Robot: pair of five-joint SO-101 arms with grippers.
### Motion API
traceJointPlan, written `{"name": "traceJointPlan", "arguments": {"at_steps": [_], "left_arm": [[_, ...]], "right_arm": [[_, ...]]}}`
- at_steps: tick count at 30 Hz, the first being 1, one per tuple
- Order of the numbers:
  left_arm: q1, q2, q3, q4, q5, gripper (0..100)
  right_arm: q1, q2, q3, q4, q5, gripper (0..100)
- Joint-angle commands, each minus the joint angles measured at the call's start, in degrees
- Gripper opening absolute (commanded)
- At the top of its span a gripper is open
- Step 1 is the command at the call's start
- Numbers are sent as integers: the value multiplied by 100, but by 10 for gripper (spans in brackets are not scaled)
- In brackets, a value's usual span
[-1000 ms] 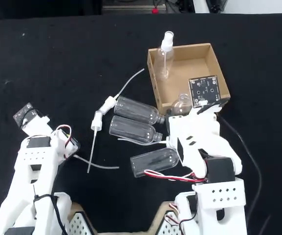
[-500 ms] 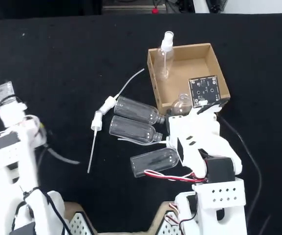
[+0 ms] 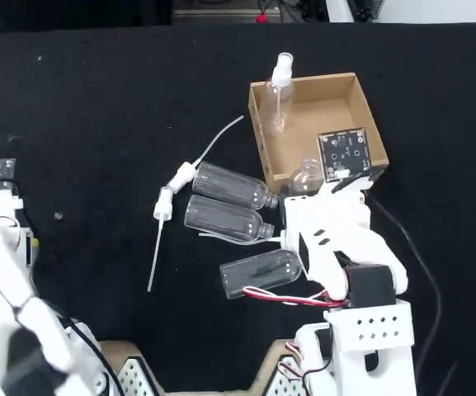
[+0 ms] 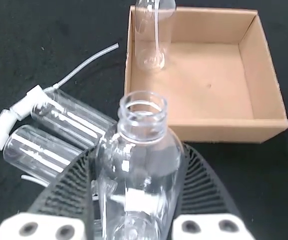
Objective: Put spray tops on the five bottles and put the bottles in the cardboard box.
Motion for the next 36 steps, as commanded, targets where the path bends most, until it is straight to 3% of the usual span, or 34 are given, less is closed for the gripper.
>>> {"name": "traceJointPlan", "arguments": {"at_steps": [1,8,11,14,18,30,32,36], "left_arm": [[-207,1090,-1270,615,-9,246],[-541,2892,-3952,2585,18,252],[-514,3578,-4576,3015,158,252],[-444,4229,-4936,2963,624,252],[-207,4835,-5156,2998,651,252],[-13,4870,-4813,3121,668,252],[40,4888,-4796,3121,668,224],[154,4870,-4831,3138,730,78]], "right_arm": [[-35,-136,4,-123,18,60],[-35,-136,13,-132,18,60],[-35,-136,13,-132,18,60],[-35,-136,13,-132,18,60],[-44,-136,13,-141,18,60],[-35,-136,13,-149,18,60],[-35,-136,13,-141,18,60],[-35,-136,13,-141,18,60]]}}
